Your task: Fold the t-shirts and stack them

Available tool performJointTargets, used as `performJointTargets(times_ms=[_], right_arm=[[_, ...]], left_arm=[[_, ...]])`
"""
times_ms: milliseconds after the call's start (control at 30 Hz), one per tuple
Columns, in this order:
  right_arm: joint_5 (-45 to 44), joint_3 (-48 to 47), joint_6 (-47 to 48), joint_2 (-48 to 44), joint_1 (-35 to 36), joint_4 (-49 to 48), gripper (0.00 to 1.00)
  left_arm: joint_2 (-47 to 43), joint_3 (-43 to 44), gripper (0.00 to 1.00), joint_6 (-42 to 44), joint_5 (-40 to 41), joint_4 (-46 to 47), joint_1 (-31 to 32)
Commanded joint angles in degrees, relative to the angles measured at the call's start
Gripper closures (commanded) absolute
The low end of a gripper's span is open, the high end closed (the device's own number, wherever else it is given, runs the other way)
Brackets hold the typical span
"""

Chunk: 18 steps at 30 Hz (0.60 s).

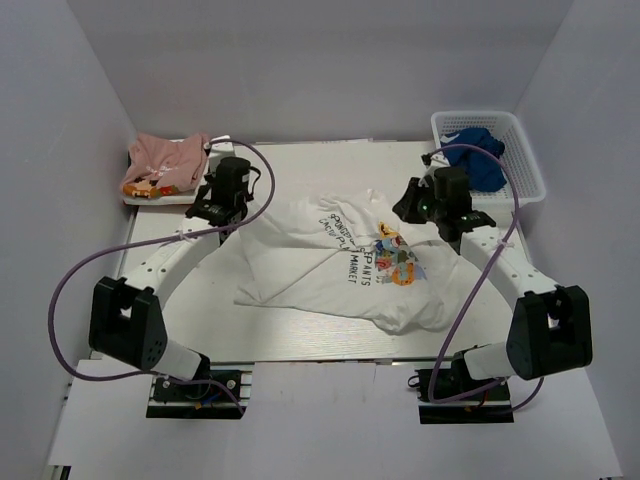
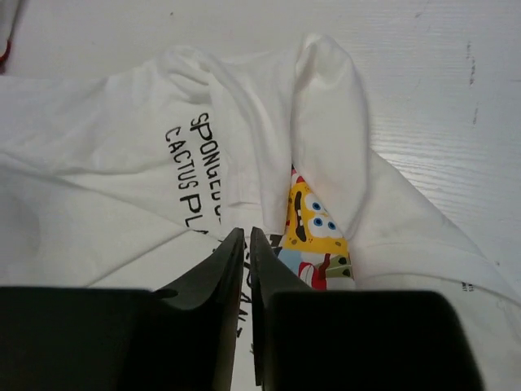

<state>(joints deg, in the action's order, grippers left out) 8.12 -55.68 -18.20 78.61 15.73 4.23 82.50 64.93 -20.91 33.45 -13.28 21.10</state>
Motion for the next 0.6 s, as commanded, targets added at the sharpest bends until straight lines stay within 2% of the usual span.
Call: performJointTargets(times_ms=[0, 67, 100, 200, 300, 500, 567], right_arm=[[4.4, 0.4, 1.2, 2.2, 0.0, -1.0, 0.89], [5.0, 0.4, 1.2, 3.4, 0.0, -0.2, 0.76], [5.5, -0.6, 2.4, 4.7, 0.0, 0.4, 0.58], [7.5, -2.1, 4.3, 8.2, 0.5, 3.8, 0.36], [7.3, -3.8, 4.7, 13.9, 1.8, 3.9, 0.31], [5.2, -7.4, 4.3, 21.3, 3.5, 2.4, 0.31], [5.7, -9.3, 4.0, 23.6, 4.2, 1.9, 0.38]], left_arm=[[2.8, -1.0, 1.00, -1.6, -0.3, -0.1, -0.3], [6.0, 0.3, 1.00, -2.2, 0.8, -1.5, -0.3], [7.1, 0.3, 1.00, -2.2, 0.8, -2.0, -0.3], [10.3, 1.5, 1.00, -3.4, 1.4, -2.6, -0.3], [12.1, 1.5, 1.00, -3.4, 0.8, -2.6, -0.3], [14.1, 1.5, 1.00, -3.4, 0.8, -2.6, -0.3], [14.1, 1.5, 1.00, -3.4, 0.8, -2.6, -0.3]])
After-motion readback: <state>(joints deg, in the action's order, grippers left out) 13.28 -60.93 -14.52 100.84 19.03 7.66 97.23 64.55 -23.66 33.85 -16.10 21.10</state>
